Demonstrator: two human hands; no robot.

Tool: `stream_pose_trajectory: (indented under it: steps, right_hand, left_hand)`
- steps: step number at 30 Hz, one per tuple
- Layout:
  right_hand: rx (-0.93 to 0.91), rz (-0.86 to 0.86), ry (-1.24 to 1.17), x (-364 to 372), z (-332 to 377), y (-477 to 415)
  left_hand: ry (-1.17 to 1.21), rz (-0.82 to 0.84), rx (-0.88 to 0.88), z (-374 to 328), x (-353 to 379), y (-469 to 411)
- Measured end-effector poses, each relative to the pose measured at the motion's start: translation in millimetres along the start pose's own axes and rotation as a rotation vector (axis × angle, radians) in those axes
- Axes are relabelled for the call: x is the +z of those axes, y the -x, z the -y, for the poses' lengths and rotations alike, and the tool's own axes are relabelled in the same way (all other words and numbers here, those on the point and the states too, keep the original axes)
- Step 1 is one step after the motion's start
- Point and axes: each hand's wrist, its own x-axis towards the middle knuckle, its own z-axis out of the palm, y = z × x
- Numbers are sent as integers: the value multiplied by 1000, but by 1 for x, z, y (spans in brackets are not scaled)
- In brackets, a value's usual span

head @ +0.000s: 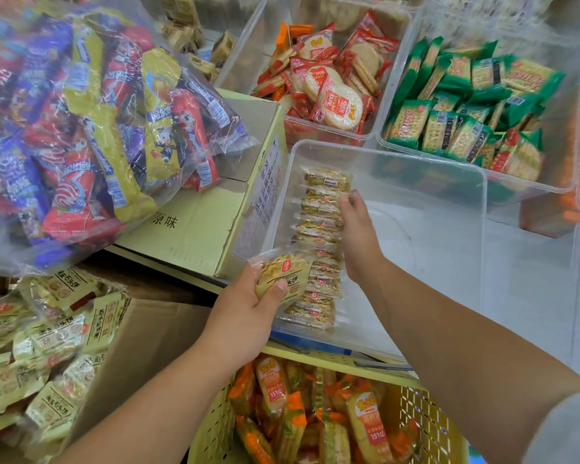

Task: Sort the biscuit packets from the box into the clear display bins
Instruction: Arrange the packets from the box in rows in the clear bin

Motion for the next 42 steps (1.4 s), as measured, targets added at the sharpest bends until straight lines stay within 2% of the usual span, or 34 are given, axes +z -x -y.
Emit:
stream_pose_trajectory:
  steps: [4, 8, 15, 18, 21, 23, 26, 28, 31, 32, 34, 37, 42]
  right_hand:
    - [-109, -35, 243, 11, 2, 2]
    - [-73, 41, 402, 9, 3, -3]
    - [51, 171, 371, -9, 17, 0]
    - [19, 56, 399, -7, 34, 12]
    - [-63, -128, 356, -7, 59, 41]
    - [-192, -57, 348, -8, 72, 76]
    - [-355, 70, 473, -10, 75, 138]
    - [-304, 131, 417, -12, 68, 173]
    - [127, 404, -28, -14, 62, 208]
    - [212, 473, -151, -17, 61, 214]
    - [245, 507, -259, -25, 57, 219]
    - [186, 377, -214, -39, 51, 218]
    - [-54, 117, 23, -74, 51, 197]
  left_hand:
    - [-56, -4, 14, -2, 0, 2]
    - [-54, 7, 20, -3, -1, 2]
    - [-57, 1, 4, -4, 0, 2]
    - [33, -5, -21, -8, -2, 4]
    - [139, -77, -5, -12, -7, 13]
    - [196, -121, 27, -16, -13, 22]
    - [292, -158, 73, -17, -17, 35]
    - [164, -222, 212, -20, -15, 47]
    - [-218, -302, 549, -28, -7, 65]
    - [-338, -292, 652, -30, -3, 68]
    - [-489, -203, 741, -31, 2, 71]
    - [-518, -62, 669, -34, 3, 72]
    - [-754, -10, 401, -21, 1, 64]
